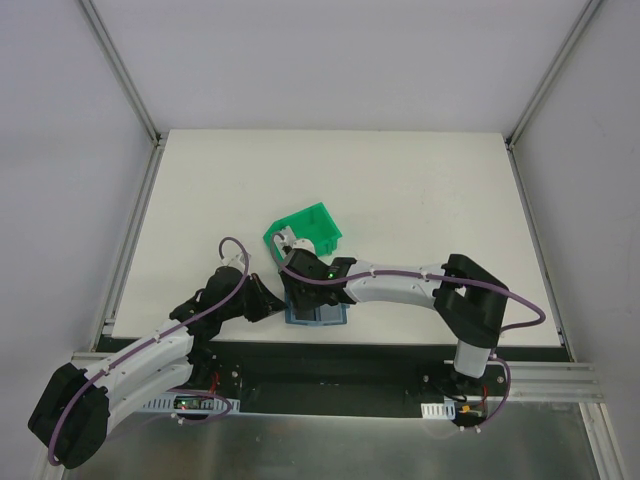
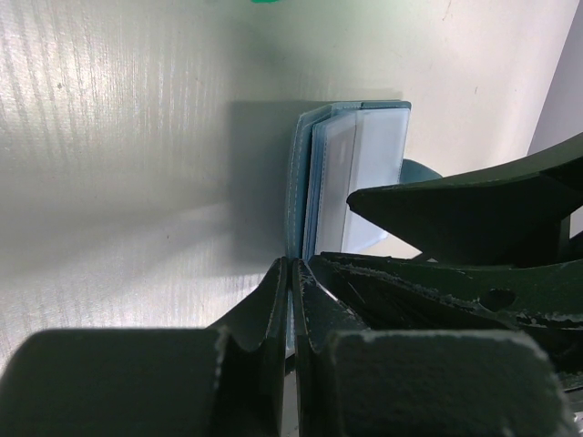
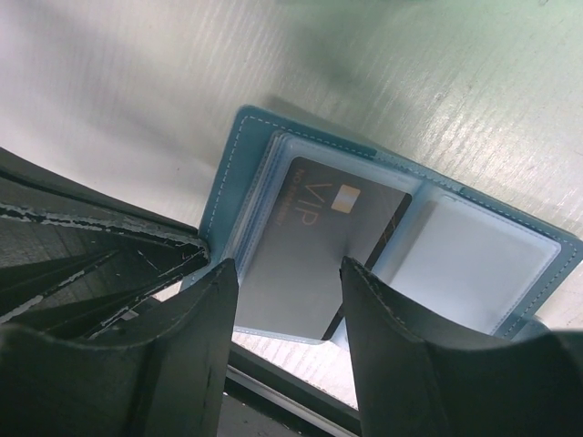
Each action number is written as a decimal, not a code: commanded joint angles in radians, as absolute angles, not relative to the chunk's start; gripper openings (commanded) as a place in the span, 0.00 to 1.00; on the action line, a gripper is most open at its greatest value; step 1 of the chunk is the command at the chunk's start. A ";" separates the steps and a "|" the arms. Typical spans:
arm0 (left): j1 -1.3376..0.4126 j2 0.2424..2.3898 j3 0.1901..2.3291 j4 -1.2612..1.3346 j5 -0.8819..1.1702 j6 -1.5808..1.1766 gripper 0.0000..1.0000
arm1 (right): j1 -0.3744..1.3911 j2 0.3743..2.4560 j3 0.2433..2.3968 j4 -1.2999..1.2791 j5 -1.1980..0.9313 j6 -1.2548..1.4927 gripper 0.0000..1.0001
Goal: Put the credit cards into the card holder
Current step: Turn over the card slot in the card holder.
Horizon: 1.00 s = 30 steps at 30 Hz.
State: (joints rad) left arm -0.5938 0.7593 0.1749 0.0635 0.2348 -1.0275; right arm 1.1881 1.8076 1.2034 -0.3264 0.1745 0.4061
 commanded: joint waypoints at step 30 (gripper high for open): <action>-0.586 0.755 0.166 0.075 0.242 -1.005 0.00 | 1.198 1.701 1.215 -0.480 0.327 0.399 0.40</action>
State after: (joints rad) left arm -0.5938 0.7589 0.1745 0.0639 0.2348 -1.0275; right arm 1.1957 1.7844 1.2293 -0.4324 0.2695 0.3992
